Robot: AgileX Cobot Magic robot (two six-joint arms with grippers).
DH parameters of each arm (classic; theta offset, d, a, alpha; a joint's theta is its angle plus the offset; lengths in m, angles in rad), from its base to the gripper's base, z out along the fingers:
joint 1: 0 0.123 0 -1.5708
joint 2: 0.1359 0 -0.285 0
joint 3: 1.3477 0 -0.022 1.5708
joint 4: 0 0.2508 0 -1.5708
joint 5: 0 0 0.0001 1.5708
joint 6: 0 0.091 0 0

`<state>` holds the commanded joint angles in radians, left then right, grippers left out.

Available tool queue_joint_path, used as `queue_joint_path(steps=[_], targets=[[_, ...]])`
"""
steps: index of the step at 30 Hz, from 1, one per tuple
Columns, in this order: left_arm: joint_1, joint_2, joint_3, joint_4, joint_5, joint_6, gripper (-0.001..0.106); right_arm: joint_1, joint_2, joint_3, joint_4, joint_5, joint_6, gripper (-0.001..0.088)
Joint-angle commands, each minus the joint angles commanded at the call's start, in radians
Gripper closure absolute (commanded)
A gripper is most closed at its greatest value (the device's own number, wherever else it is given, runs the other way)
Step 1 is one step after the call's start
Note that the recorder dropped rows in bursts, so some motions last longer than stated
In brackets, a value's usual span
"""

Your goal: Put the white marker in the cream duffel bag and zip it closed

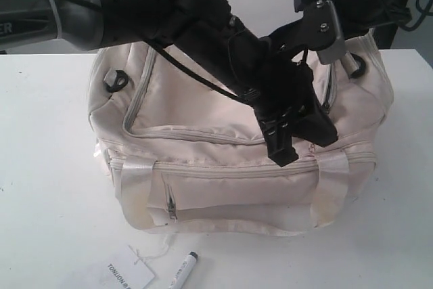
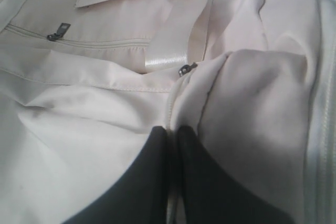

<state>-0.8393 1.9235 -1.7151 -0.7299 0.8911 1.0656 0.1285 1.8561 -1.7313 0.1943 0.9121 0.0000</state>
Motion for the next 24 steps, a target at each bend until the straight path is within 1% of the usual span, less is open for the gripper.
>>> queue_joint_path(steps=[3, 10, 24], targets=[[0.000, 0.000, 0.000, 0.029, 0.028, -0.097, 0.105, 0.000, 0.000, 0.000, 0.000, 0.000, 0.000, 0.0868], [0.000, 0.000, 0.000, 0.029, 0.076, -0.197, 0.105, 0.000, 0.000, 0.000, -0.012, -0.007, 0.000, 0.0868], [0.000, 0.000, 0.000, 0.029, 0.040, -0.204, 0.105, 0.000, 0.000, 0.000, -0.010, -0.011, 0.000, 0.0868]])
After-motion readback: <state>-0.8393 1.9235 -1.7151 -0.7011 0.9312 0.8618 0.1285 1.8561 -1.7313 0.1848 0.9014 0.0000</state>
